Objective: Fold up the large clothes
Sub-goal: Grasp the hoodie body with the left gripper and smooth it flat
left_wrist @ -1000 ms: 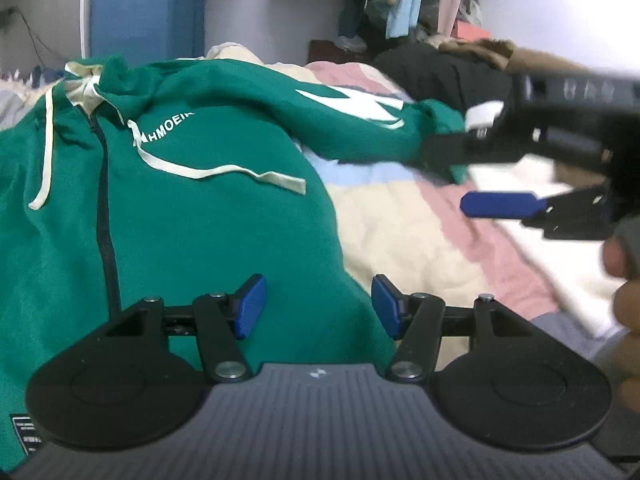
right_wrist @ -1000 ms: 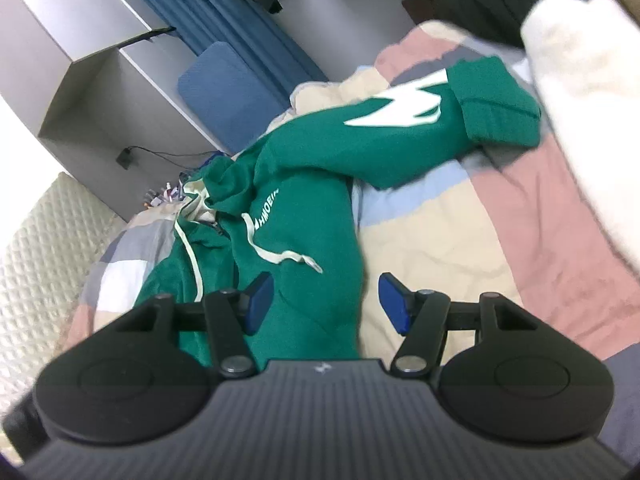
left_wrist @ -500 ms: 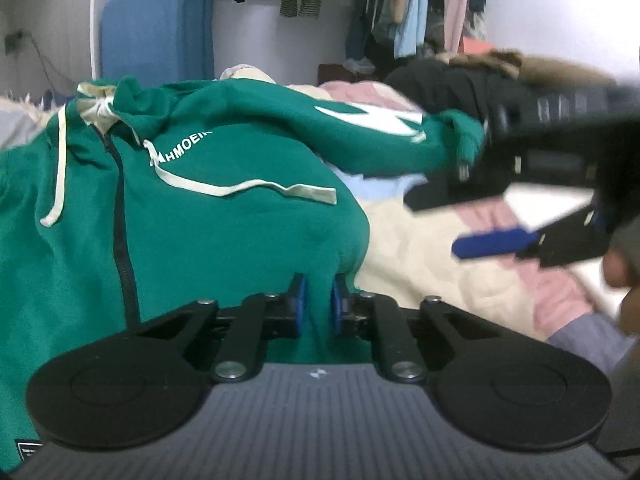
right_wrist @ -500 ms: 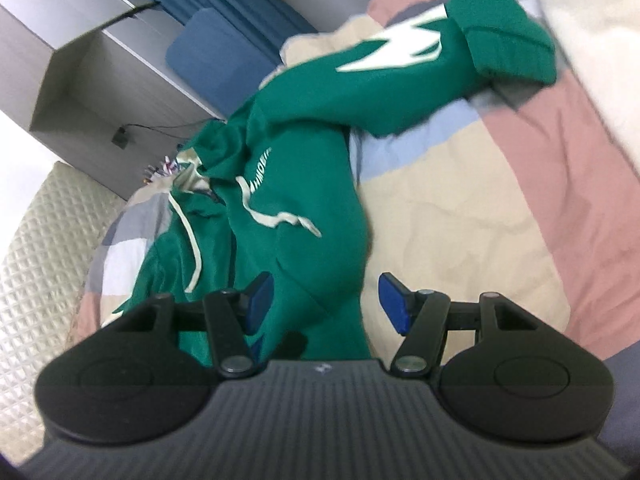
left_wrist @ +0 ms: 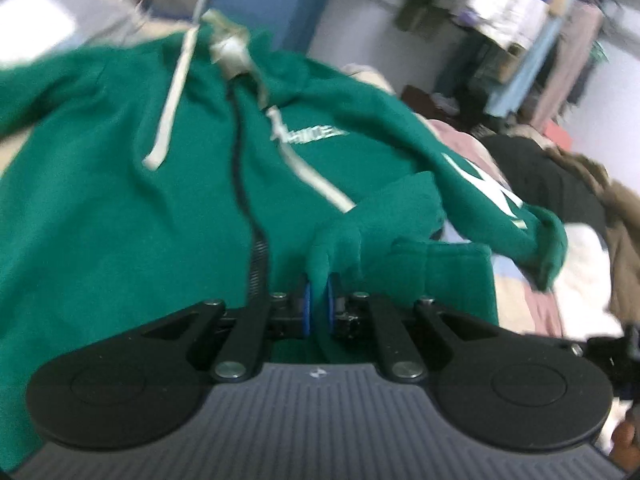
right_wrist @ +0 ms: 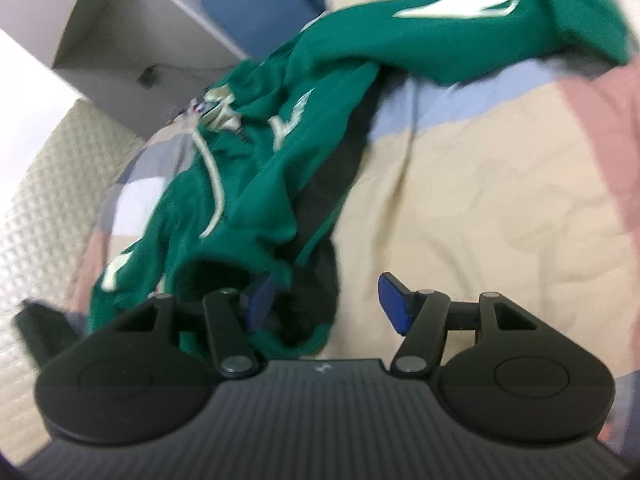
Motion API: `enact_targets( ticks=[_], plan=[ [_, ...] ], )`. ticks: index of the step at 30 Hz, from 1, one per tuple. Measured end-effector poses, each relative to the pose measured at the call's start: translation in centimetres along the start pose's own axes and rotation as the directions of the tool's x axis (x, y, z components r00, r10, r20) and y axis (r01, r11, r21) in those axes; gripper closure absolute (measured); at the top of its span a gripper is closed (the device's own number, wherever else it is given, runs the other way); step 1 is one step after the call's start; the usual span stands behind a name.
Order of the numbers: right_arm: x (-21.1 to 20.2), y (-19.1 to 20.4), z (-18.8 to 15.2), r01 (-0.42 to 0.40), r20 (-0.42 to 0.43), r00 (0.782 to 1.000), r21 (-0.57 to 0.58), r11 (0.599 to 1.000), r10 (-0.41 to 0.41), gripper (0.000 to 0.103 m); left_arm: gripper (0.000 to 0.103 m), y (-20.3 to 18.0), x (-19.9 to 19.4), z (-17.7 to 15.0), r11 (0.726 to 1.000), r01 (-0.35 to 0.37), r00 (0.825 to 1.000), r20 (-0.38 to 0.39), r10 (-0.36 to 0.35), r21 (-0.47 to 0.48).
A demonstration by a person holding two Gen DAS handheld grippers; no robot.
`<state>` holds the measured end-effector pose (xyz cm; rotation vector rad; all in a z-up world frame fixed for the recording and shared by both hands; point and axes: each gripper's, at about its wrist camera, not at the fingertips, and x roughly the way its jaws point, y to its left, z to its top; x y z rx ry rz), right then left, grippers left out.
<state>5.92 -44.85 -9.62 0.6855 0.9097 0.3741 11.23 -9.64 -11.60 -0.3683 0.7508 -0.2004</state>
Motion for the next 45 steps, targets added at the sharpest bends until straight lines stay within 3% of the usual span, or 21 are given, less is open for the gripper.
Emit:
enact_targets(
  ticks=[4, 8, 13, 17, 19, 20, 21, 23, 25, 26, 31, 33, 35, 38, 43, 45],
  plan=[
    [0.6, -0.1, 0.0, -0.094, -0.013, 0.995, 0.042, 0.995, 0.095, 0.042, 0.094, 2.4, 0.8, 0.3, 0.99, 0.055, 0.998, -0.017, -0.057, -0.128],
    [1.4, 1.3, 0.6, -0.157, 0.006, 0.988, 0.029, 0.987, 0.157, 0.043, 0.094, 2.4, 0.6, 0.2, 0.991, 0.059, 0.998, -0.007, -0.06, -0.12],
    [3.1, 4.8, 0.7, -0.031, -0.002, 1.0, -0.232, 0.972, 0.031, 0.05, 0.094, 1.4, 0.4, -0.2, 0.993, 0.051, 0.999, 0.003, -0.051, -0.109],
    [4.9, 6.5, 0.8, 0.041, 0.043, 0.999, -0.357, 0.933, -0.027, 0.065, 0.093, 1.3, 0.1, -0.2, 0.991, 0.07, 0.998, 0.007, -0.07, -0.118],
    [5.5, 7.0, 0.9, 0.043, 0.072, 0.997, -0.395, 0.918, -0.016, 0.069, 0.093, 1.3, -0.4, -0.2, 0.99, 0.084, 0.996, 0.021, -0.082, -0.116],
    [5.6, 7.2, 0.8, 0.039, 0.078, 0.997, -0.411, 0.911, -0.008, 0.081, 0.093, 1.2, -0.7, -0.2, 0.991, 0.084, 0.996, 0.024, -0.081, -0.108],
    [5.5, 7.4, 0.7, 0.044, 0.088, 0.996, -0.425, 0.904, -0.007, 0.086, 0.091, 1.1, -1.0, -0.1, 0.991, 0.089, 0.996, 0.028, -0.087, -0.101],
    [4.5, 7.8, 0.4, 0.06, 0.11, 0.994, -0.441, 0.895, -0.012, 0.095, 0.08, 1.1, -1.6, 0.0, 0.988, 0.113, 0.993, 0.028, -0.111, -0.101],
    [2.3, 7.9, 0.1, 0.067, 0.149, 0.989, -0.419, 0.906, -0.004, 0.096, 0.059, 0.8, -2.6, 0.0, 0.985, 0.145, 0.989, 0.051, -0.141, -0.09],
    [0.8, 8.1, -0.1, 0.076, 0.174, 0.985, -0.404, 0.912, -0.005, 0.097, 0.056, 0.5, -3.2, -0.1, 0.984, 0.158, 0.986, 0.072, -0.152, -0.078],
    [-6.3, 9.7, -2.6, 0.271, 0.327, 0.935, -0.419, 0.867, -0.134, 0.097, 0.054, -1.5, -5.2, -0.5, 0.962, 0.272, 0.958, 0.094, -0.271, -0.003],
    [-8.6, 9.3, -3.4, 0.323, 0.341, 0.92, -0.384, 0.865, -0.193, 0.097, 0.054, -2.5, -5.5, -0.9, 0.946, 0.323, 0.942, 0.088, -0.324, 0.023],
    [-10.2, 8.1, -3.8, 0.342, 0.311, 0.919, -0.324, 0.882, -0.242, 0.097, 0.054, -3.6, -5.4, -1.4, 0.932, 0.359, 0.931, 0.06, -0.361, 0.048],
    [-11.2, 6.4, -4.2, 0.355, 0.245, 0.925, -0.272, 0.895, -0.292, 0.097, 0.054, -5.8, -4.3, -2.7, 0.939, 0.325, 0.945, -0.004, -0.327, 0.114],
    [-11.6, 4.8, -4.9, 0.427, 0.221, 0.9, -0.265, 0.865, -0.376, 0.099, 0.054, -7.6, -1.2, -5.4, 0.951, 0.26, 0.961, -0.144, -0.238, 0.166],
    [-11.9, 4.6, -4.8, 0.427, 0.221, 0.899, -0.244, 0.871, -0.379, 0.099, 0.054, -8.1, -0.2, -6.4, 0.955, 0.225, 0.966, -0.17, -0.194, 0.191]
  ],
)
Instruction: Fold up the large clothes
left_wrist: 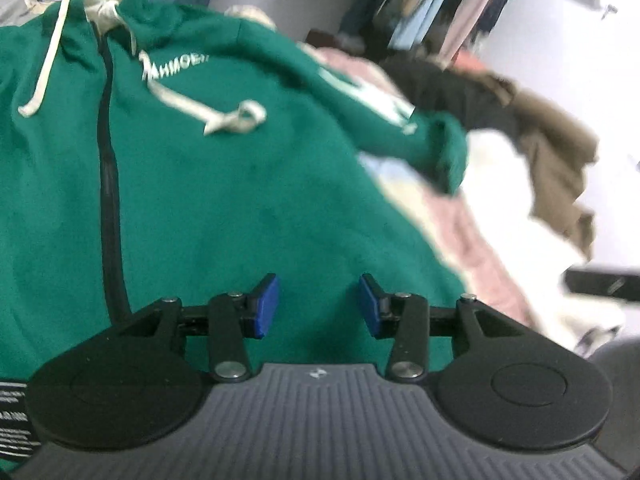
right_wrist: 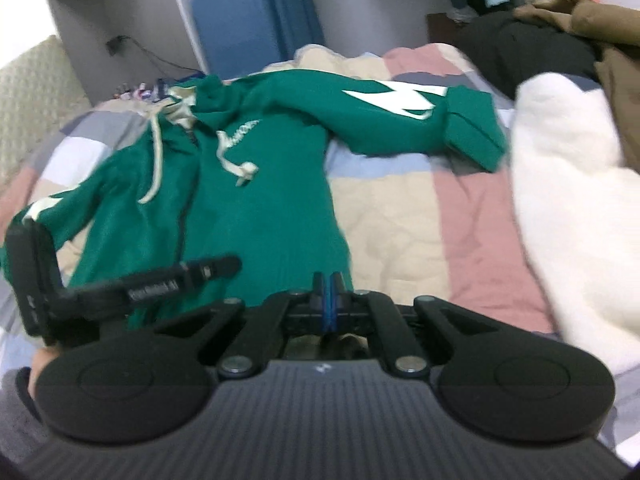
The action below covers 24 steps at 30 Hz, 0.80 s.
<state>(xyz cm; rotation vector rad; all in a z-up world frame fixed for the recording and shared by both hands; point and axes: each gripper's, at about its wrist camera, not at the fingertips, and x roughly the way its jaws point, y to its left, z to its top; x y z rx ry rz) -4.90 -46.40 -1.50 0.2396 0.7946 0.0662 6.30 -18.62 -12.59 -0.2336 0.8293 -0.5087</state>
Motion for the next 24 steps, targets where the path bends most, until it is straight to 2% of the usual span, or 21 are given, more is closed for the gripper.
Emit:
enact_targets(
  ticks=[5, 11, 14, 16, 17, 19, 20, 21, 24],
  plan=[
    [0.2, -0.2, 0.5, -0.026, 0.003, 1.0, 0.015, 1.0, 0.026, 0.096, 0.054, 0.0, -0.3, -0.3, 1.0, -0.023, 1.0, 0.002, 0.023, -0.001],
    [2.4, 1.5, 2.4, -0.089, -0.008, 0.996, 0.033, 0.995, 0.09, 0.096, 0.053, 0.7, -3.2, 1.0, 0.996, -0.085, 0.995, 0.049, 0.085, -0.003],
    [4.1, 2.9, 3.5, -0.117, -0.014, 0.993, 0.041, 0.992, 0.117, 0.095, 0.053, 1.4, -5.1, 1.9, 0.988, -0.156, 0.983, 0.093, 0.156, -0.009],
    [5.5, 4.0, 4.1, -0.132, -0.03, 0.991, 0.052, 0.99, 0.134, 0.095, 0.053, 2.3, -6.4, 2.5, 0.984, -0.177, 0.977, 0.113, 0.179, -0.026],
    [6.2, 4.6, 4.4, -0.136, -0.041, 0.99, 0.051, 0.989, 0.138, 0.092, 0.053, 2.7, -7.1, 2.7, 0.981, -0.191, 0.974, 0.119, 0.193, -0.033],
    [7.6, 5.4, 4.7, -0.142, -0.058, 0.988, 0.049, 0.989, 0.145, 0.079, 0.052, 3.6, -8.1, 3.3, 0.974, -0.224, 0.965, 0.129, 0.228, -0.043],
    [8.3, 5.8, 4.7, -0.153, -0.062, 0.986, 0.05, 0.987, 0.156, 0.065, 0.05, 4.1, -8.5, 3.5, 0.969, -0.24, 0.96, 0.132, 0.245, -0.05],
    [8.9, 6.1, 4.7, -0.163, -0.065, 0.984, 0.048, 0.985, 0.166, 0.06, 0.049, 4.6, -8.9, 3.6, 0.967, -0.25, 0.958, 0.134, 0.255, -0.053],
    [11.1, 7.0, 4.4, -0.164, -0.078, 0.983, 0.023, 0.986, 0.166, 0.061, 0.049, 6.2, -9.2, 4.0, 0.96, -0.275, 0.95, 0.136, 0.28, -0.057]
  ],
)
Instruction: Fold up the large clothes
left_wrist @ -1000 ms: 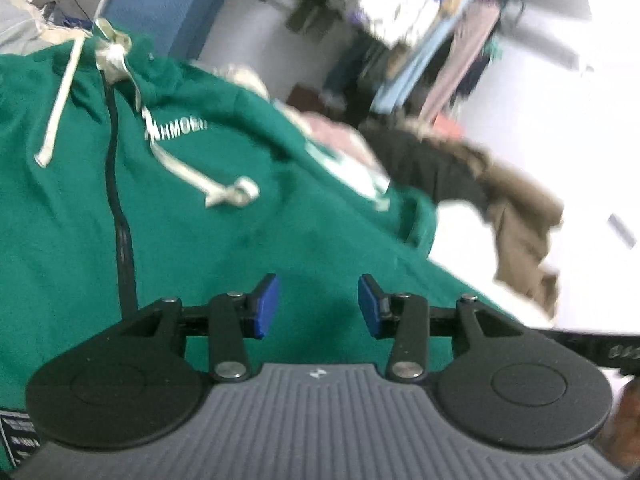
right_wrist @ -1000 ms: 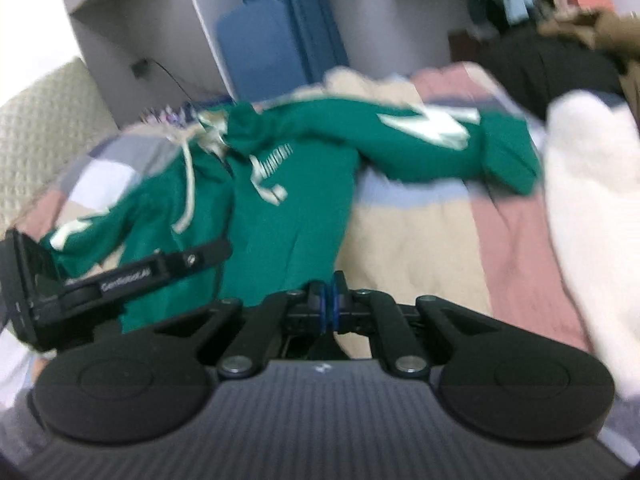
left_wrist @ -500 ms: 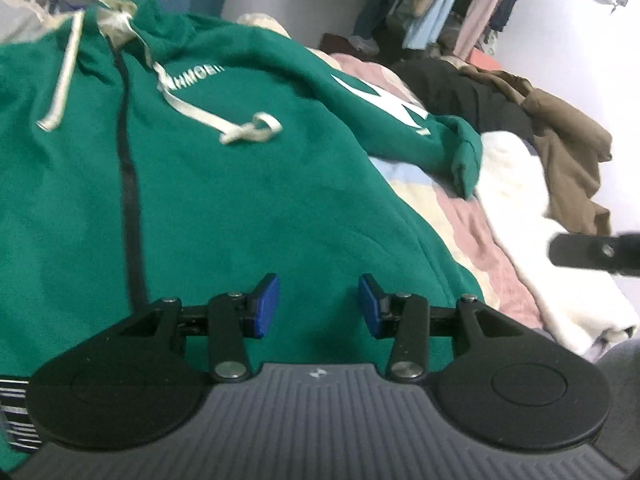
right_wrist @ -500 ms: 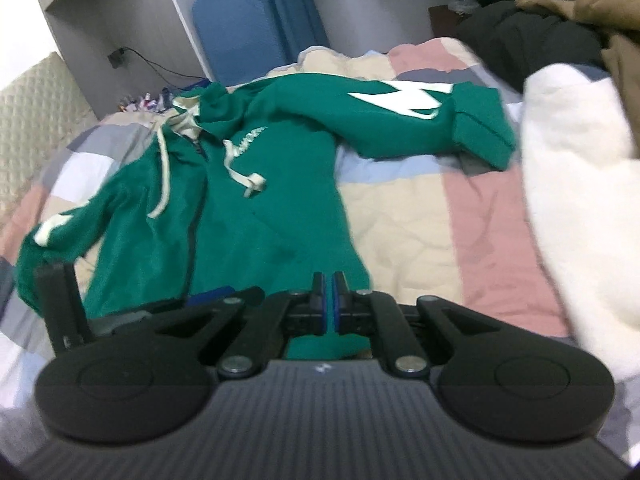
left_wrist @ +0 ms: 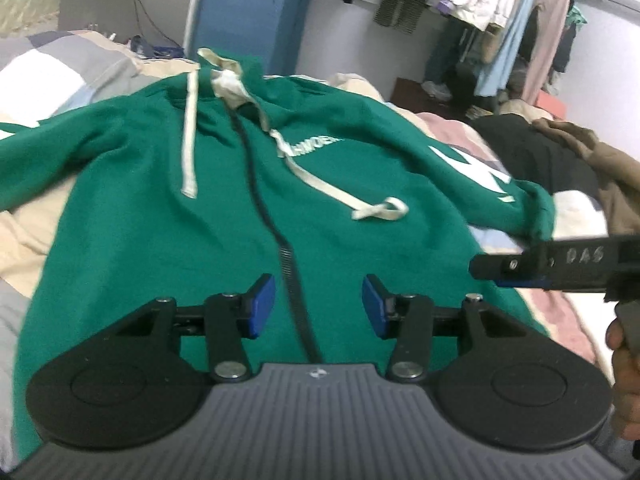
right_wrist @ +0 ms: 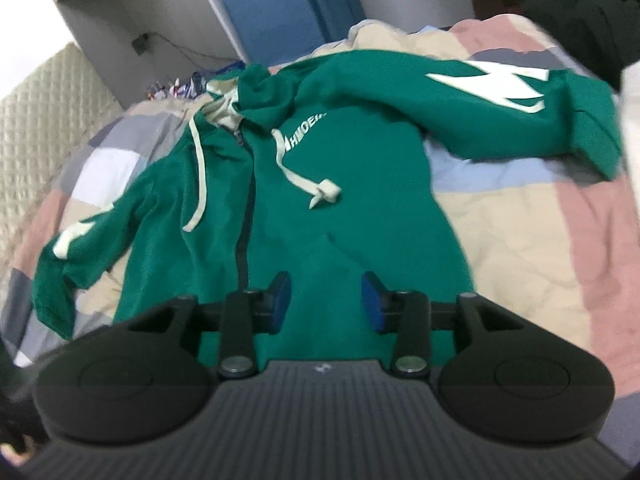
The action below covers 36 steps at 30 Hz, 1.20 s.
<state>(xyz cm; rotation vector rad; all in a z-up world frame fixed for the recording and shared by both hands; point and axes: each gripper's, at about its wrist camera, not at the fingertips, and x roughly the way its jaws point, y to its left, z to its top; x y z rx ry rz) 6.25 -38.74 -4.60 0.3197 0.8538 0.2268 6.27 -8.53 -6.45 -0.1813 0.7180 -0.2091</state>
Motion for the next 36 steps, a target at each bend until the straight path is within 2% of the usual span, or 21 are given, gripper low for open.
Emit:
enact_targets(
  ticks=[5, 9, 18, 22, 26, 30, 31, 34, 36],
  plan=[
    [3.9, -0.1, -0.9, 0.009, -0.038, 0.999, -0.045, 0.999, -0.011, 0.062, 0.049, 2.2, 1.7, 0.5, 0.999, 0.001, 1.0, -0.011, -0.001, -0.044],
    [5.7, -0.3, -1.4, 0.038, -0.045, 0.998, -0.073, 0.997, -0.041, 0.062, 0.049, 3.2, 3.9, 0.4, 0.999, -0.049, 0.999, -0.022, 0.049, -0.017],
    [7.7, -1.2, -0.8, 0.045, -0.086, 0.995, -0.01, 0.999, -0.046, 0.062, 0.049, 5.0, 7.9, -1.4, 0.996, -0.055, 0.991, -0.122, 0.046, -0.068],
    [6.3, -1.4, 0.0, 0.023, -0.049, 0.999, 0.017, 1.0, -0.022, 0.062, 0.048, 4.0, 7.7, -1.6, 0.996, -0.083, 0.99, -0.114, 0.08, -0.017],
    [3.8, -1.8, 1.3, 0.053, 0.061, 0.997, -0.016, 0.998, -0.051, 0.062, 0.046, 3.6, 7.0, -1.5, 0.997, -0.069, 0.992, -0.108, 0.065, -0.035],
    [2.0, -3.9, 3.6, 0.119, 0.139, 0.983, -0.001, 0.993, -0.117, 0.047, 0.044, 3.7, 5.3, -1.0, 0.996, -0.017, 0.997, -0.071, 0.01, -0.093],
    [1.7, -4.6, 4.3, 0.141, 0.156, 0.978, 0.005, 0.99, -0.14, 0.046, 0.044, 3.6, 4.9, -0.9, 0.996, -0.011, 0.998, -0.059, 0.006, -0.088],
    [0.8, -6.9, 6.6, 0.224, 0.208, 0.951, 0.039, 0.974, -0.227, 0.042, 0.043, 3.3, 3.9, -0.4, 0.998, -0.058, 0.998, -0.018, 0.058, -0.04],
    [0.8, -8.3, 7.7, 0.3, 0.251, 0.92, 0.047, 0.953, -0.302, 0.022, 0.042, 3.3, 3.4, -0.2, 0.996, -0.087, 0.996, 0.009, 0.088, -0.02]
  ],
)
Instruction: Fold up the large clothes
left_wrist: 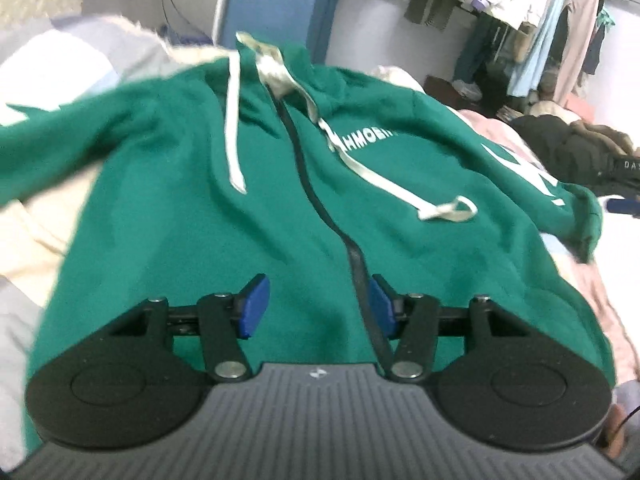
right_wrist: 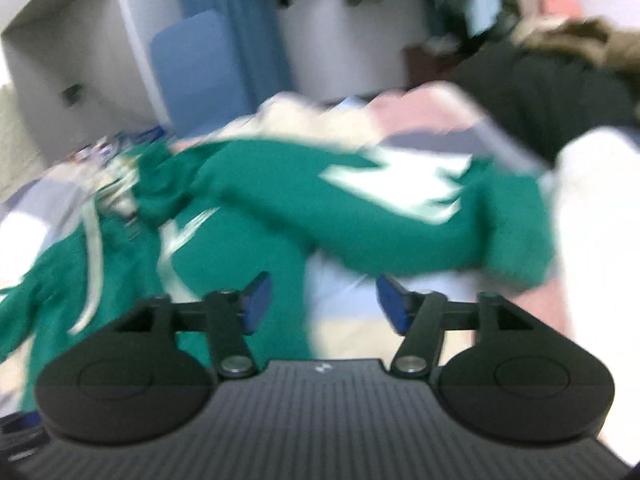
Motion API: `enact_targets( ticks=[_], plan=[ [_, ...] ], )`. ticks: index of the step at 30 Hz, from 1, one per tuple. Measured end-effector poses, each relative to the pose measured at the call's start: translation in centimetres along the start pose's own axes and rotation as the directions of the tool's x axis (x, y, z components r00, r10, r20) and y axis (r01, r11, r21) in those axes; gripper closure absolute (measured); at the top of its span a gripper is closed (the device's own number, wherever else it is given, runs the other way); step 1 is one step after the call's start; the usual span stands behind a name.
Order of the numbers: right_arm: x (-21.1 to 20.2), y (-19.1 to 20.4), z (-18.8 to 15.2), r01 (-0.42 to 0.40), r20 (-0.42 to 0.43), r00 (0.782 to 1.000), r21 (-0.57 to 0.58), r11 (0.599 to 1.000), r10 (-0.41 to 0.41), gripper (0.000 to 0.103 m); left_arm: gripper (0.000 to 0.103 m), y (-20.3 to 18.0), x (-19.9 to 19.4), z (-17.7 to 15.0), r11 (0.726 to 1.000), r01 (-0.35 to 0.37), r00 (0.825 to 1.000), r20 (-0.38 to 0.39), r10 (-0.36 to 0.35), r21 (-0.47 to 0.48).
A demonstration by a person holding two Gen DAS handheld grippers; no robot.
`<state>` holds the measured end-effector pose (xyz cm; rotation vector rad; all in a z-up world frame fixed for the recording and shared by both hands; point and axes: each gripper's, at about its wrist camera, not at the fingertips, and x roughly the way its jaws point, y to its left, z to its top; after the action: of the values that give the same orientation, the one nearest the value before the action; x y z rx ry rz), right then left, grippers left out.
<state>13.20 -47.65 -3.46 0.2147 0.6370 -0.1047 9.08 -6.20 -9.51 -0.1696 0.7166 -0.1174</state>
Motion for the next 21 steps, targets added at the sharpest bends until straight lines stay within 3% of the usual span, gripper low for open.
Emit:
enact_targets(
  ticks=[4, 9, 13, 15, 18, 20, 21],
  plan=[
    [3.1, -4.1, 1.8, 0.129, 0.02, 0.991, 0.034, 0.991, -0.129, 0.02, 0.041, 0.7, -1.0, 0.3, 0.999, 0.014, 1.0, 0.022, -0.013, -0.047],
    [5.8, -10.0, 1.8, 0.222, 0.0, 0.974, 0.19, 0.957, -0.226, 0.02, 0.041, 1.0, -1.8, 0.6, 0.997, 0.025, 0.999, 0.045, -0.022, -0.073],
    [6.6, -12.4, 1.0, 0.152, -0.027, 0.988, 0.268, 0.951, -0.15, 0.02, 0.04, 1.0, -1.4, 0.6, 0.997, 0.04, 0.999, 0.037, -0.037, -0.071],
    [7.2, -12.1, 0.7, 0.137, -0.036, 0.991, 0.228, 0.964, -0.132, 0.021, 0.04, 1.1, -1.0, 0.6, 0.996, 0.045, 0.999, 0.027, -0.043, -0.071],
    [7.8, -10.4, 0.3, 0.177, -0.035, 0.984, 0.085, 0.981, -0.175, 0.021, 0.04, 1.3, -0.4, 0.5, 0.995, 0.052, 0.999, 0.008, -0.051, -0.08],
    [8.7, -10.0, 0.0, 0.255, -0.047, 0.966, -0.006, 0.967, -0.255, 0.022, 0.04, 1.5, -0.1, 0.5, 0.994, 0.057, 0.998, -0.001, -0.057, -0.095],
    [9.5, -9.8, -0.1, 0.322, -0.071, 0.943, -0.053, 0.945, -0.325, 0.024, 0.04, 1.6, 0.0, 0.5, 0.993, 0.06, 0.998, -0.005, -0.061, -0.101]
  ],
)
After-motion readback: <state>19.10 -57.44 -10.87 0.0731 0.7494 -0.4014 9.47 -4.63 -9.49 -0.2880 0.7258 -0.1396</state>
